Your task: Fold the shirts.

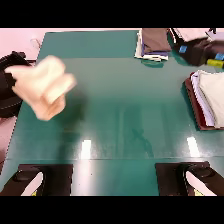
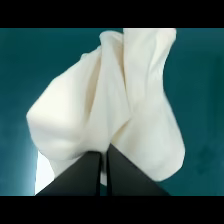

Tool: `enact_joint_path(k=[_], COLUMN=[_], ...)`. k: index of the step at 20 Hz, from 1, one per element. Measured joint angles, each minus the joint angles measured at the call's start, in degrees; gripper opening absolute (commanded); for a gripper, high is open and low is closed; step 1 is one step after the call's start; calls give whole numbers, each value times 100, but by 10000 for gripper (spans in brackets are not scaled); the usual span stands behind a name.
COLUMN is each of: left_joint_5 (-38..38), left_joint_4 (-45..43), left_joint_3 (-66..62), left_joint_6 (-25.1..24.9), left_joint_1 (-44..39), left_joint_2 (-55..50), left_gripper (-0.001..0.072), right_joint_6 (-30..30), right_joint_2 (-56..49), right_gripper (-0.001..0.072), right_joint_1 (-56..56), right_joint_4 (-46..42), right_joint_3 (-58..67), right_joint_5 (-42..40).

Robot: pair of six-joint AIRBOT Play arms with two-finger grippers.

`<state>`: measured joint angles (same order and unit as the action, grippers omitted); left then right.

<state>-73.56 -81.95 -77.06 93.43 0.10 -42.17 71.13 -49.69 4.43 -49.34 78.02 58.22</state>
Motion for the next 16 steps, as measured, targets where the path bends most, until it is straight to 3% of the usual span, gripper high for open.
enact_joint_path(k=[4,9,10,11,12,16], left_joint_5=[68,243,361,428,551,704], left_joint_4=[203,278,282,289,299,225], left_joint_3=[-1414,-2758,-3008,-3235,-3427,-3845], left_joint_6=[-118,-573,-723,-866,-984,-1165], left_joint_1=[-1497,-3556,-3932,-4238,-4485,-4658], left_joint_2=[-866,-2765,-3195,-3571,-3899,-4597], left_gripper=[22,26,65,342,548,544], right_joint_6=[0,59,68,72,79,96], right_joint_2=[-302,-638,-673,-695,-704,-656], right_gripper=[22,22,23,22,22,23], right_joint_1=[-197,-551,-621,-699,-780,-1106], right_joint_4=[-9,-22,-17,-13,-15,-22], right_joint_3=[822,1635,1731,1808,1858,1958], right_joint_5=[133,474,542,584,612,754])
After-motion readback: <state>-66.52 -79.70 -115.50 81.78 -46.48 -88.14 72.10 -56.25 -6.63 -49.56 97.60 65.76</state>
